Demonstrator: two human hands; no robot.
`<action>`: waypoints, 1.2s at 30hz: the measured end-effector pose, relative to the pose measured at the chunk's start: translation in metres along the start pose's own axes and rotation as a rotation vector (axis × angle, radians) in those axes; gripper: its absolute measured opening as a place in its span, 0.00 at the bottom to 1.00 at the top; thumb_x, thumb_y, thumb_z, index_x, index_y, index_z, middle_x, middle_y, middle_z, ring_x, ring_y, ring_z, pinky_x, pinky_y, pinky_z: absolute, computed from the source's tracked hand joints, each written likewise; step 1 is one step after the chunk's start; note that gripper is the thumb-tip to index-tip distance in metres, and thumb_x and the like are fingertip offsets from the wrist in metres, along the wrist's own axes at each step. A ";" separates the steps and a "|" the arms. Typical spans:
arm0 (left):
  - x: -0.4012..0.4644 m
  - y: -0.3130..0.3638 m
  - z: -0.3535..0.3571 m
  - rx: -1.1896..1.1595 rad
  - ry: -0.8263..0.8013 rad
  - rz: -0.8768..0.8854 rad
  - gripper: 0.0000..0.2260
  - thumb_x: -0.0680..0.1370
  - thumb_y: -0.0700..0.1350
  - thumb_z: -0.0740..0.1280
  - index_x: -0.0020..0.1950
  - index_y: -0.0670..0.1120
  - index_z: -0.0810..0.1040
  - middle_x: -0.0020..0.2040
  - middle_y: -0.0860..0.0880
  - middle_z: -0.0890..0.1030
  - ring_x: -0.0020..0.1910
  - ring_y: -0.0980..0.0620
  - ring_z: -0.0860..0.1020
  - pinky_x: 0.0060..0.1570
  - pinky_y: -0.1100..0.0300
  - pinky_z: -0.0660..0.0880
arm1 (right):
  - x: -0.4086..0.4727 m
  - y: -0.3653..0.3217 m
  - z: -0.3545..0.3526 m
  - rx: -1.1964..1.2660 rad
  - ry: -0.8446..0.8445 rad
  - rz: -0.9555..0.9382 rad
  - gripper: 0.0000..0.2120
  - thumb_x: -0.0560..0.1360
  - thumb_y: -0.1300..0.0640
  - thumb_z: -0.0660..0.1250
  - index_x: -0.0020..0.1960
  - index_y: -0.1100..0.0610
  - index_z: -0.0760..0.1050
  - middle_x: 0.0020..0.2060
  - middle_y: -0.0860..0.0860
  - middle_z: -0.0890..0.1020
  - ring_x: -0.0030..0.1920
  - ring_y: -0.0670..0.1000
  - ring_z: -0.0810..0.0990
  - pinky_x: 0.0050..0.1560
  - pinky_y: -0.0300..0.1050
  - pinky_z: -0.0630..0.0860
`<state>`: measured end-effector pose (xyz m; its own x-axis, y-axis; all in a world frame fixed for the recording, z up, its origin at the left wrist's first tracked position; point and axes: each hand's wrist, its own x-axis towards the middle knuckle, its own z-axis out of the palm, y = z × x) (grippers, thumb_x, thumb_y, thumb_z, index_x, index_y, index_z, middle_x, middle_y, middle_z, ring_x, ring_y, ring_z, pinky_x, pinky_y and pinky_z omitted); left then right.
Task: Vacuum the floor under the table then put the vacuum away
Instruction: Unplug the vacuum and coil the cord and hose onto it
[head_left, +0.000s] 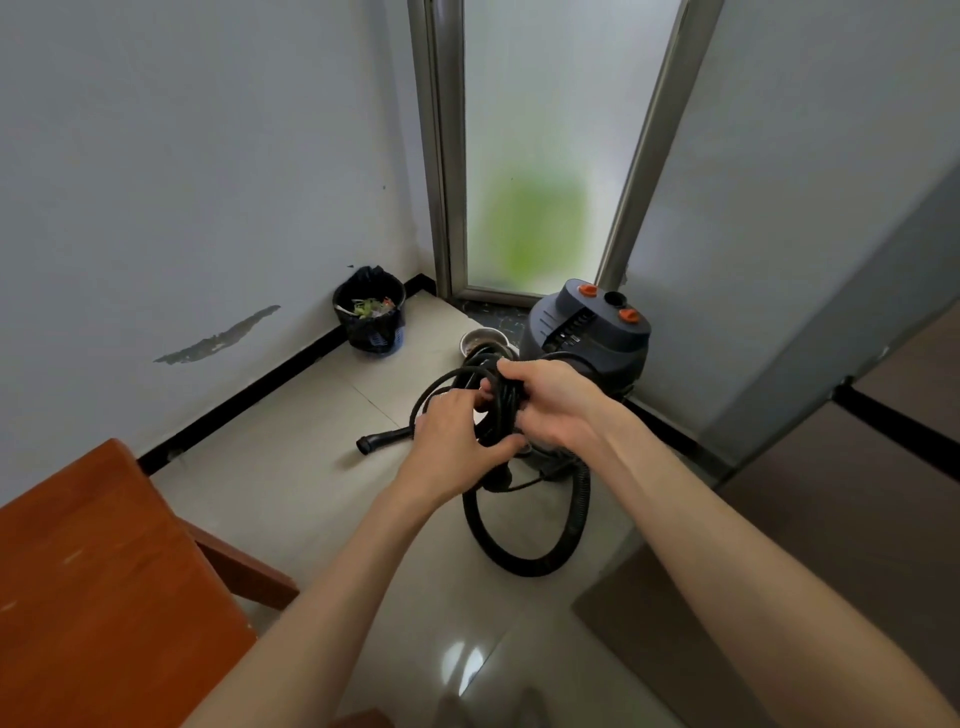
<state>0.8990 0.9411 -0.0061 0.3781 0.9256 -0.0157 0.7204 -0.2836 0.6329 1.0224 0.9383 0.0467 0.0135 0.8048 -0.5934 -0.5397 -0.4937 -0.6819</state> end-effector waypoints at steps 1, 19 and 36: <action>0.001 0.000 -0.001 0.028 0.002 -0.004 0.17 0.66 0.59 0.69 0.47 0.49 0.76 0.43 0.52 0.77 0.49 0.48 0.75 0.50 0.50 0.74 | -0.001 0.000 0.000 -0.009 -0.024 -0.017 0.06 0.79 0.65 0.59 0.53 0.66 0.73 0.39 0.58 0.76 0.41 0.52 0.77 0.51 0.47 0.77; -0.010 0.045 -0.077 -1.605 -0.152 -0.176 0.08 0.74 0.47 0.61 0.35 0.46 0.70 0.21 0.55 0.66 0.22 0.58 0.67 0.27 0.67 0.69 | 0.036 0.048 -0.062 -0.887 -0.072 -0.381 0.25 0.72 0.50 0.70 0.67 0.54 0.69 0.59 0.50 0.77 0.63 0.50 0.74 0.66 0.52 0.70; 0.017 0.023 -0.123 -1.354 0.261 -0.071 0.16 0.78 0.40 0.61 0.66 0.46 0.71 0.45 0.48 0.84 0.32 0.58 0.77 0.35 0.65 0.76 | 0.055 0.070 -0.075 -1.305 0.124 -0.430 0.14 0.81 0.49 0.55 0.55 0.54 0.77 0.44 0.51 0.81 0.48 0.53 0.79 0.47 0.48 0.72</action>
<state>0.8500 0.9808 0.1032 0.1379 0.9900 -0.0301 -0.4455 0.0891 0.8908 1.0483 0.9232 -0.0659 0.0882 0.9708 -0.2229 0.6978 -0.2199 -0.6817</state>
